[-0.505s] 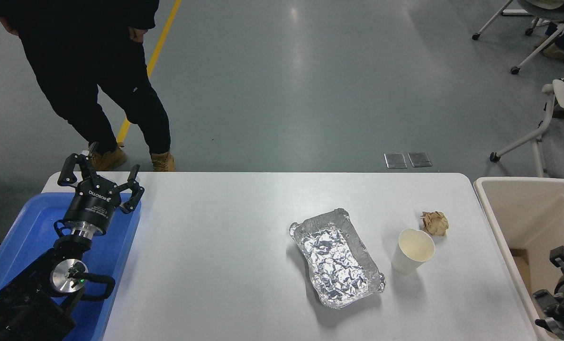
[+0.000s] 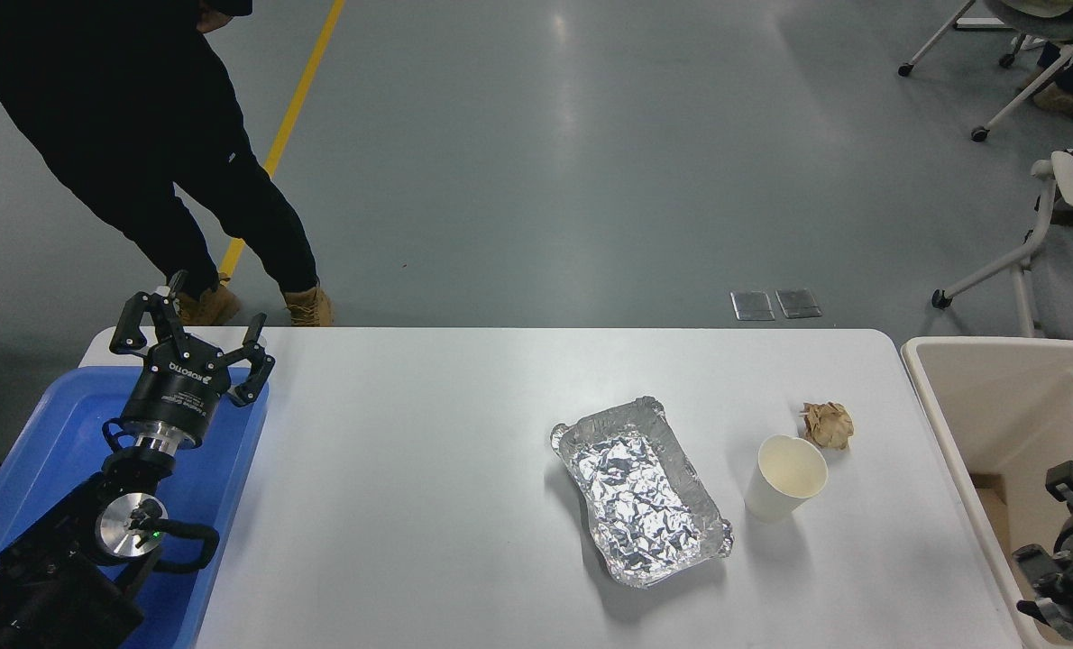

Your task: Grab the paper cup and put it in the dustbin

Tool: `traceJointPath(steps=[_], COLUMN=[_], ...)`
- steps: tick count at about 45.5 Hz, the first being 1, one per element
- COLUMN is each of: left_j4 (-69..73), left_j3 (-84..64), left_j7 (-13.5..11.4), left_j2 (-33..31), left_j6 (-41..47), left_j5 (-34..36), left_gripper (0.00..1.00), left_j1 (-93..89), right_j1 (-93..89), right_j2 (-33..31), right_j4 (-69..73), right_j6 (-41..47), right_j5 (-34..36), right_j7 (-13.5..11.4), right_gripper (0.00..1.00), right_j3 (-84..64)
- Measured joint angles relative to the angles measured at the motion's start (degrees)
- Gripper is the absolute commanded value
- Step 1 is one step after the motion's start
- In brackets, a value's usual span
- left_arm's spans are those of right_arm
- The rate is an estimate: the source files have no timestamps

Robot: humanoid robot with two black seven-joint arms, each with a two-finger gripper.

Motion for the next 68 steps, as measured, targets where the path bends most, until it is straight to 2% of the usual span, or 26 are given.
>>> traceJointPath(steps=[53, 62, 68], left_j4=[0.0, 0.0, 0.0], left_j3=[-0.02, -0.02, -0.02], left_j7=[0.01, 0.09, 0.09], left_j2=[0.0, 0.0, 0.0], left_j6=[0.0, 0.0, 0.0], left_j5=[-0.02, -0.03, -0.06], left_gripper=[0.98, 0.98, 0.98], left_j1=[0.0, 0.0, 0.0], right_j1=[0.99, 4.59, 10.72], right_j2=[-0.34, -5.39, -12.86], right_j4=[1.37, 8.72, 19.05], right_j6=[0.02, 0.18, 0.28], right_j5=[0.48, 0.98, 1.43], right_j7=[-0.21, -0.33, -0.34], right_gripper=[1.0, 1.0, 1.0], right_j3=[0.06, -0.07, -0.56])
